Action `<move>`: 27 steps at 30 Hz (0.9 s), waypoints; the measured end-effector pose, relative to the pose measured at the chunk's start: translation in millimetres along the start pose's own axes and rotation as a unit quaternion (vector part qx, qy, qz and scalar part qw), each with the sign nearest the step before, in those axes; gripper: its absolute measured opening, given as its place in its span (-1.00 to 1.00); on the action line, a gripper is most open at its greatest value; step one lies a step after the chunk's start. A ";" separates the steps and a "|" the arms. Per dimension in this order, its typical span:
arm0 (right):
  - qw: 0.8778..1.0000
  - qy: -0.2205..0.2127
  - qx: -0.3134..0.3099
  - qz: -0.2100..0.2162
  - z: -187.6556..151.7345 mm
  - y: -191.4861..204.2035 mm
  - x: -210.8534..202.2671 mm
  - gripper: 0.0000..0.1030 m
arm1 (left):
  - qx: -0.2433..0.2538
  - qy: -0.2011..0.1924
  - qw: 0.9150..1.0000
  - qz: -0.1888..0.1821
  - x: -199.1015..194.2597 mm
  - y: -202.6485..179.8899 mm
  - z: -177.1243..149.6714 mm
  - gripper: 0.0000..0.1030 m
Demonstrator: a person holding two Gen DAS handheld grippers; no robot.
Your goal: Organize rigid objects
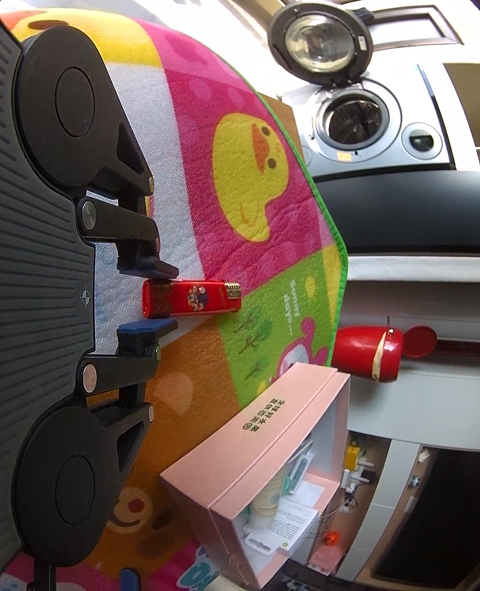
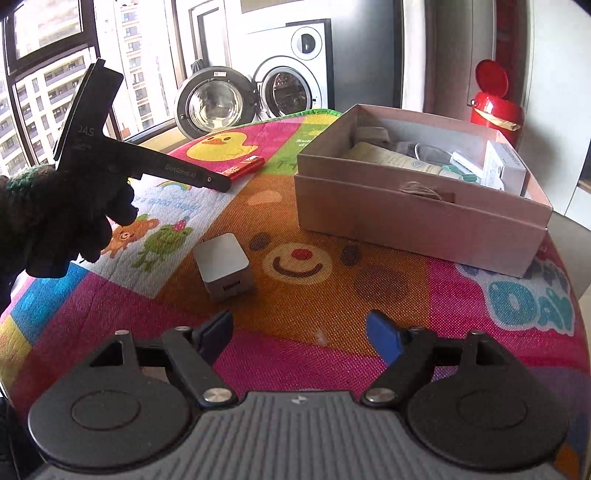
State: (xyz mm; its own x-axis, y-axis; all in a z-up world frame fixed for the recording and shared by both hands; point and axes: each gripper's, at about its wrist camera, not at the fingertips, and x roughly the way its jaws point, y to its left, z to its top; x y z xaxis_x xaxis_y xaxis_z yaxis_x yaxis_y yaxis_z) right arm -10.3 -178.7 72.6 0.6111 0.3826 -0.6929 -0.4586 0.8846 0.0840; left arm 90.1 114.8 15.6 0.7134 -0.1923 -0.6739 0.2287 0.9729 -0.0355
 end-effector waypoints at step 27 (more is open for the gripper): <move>0.995 0.029 -0.082 0.043 16.7 27.2 24.3 0.83 | 0.009 0.016 1.000 -0.024 -39.9 -29.3 -35.2 -0.47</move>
State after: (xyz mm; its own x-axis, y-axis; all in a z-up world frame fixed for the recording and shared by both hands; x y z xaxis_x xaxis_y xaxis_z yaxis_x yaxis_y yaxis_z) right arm 2.8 -140.8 70.0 0.5289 0.4350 -0.7287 -0.6095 0.7922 0.0304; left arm 31.6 98.5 17.6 0.6802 -0.2333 -0.6949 0.2740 0.9602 -0.0542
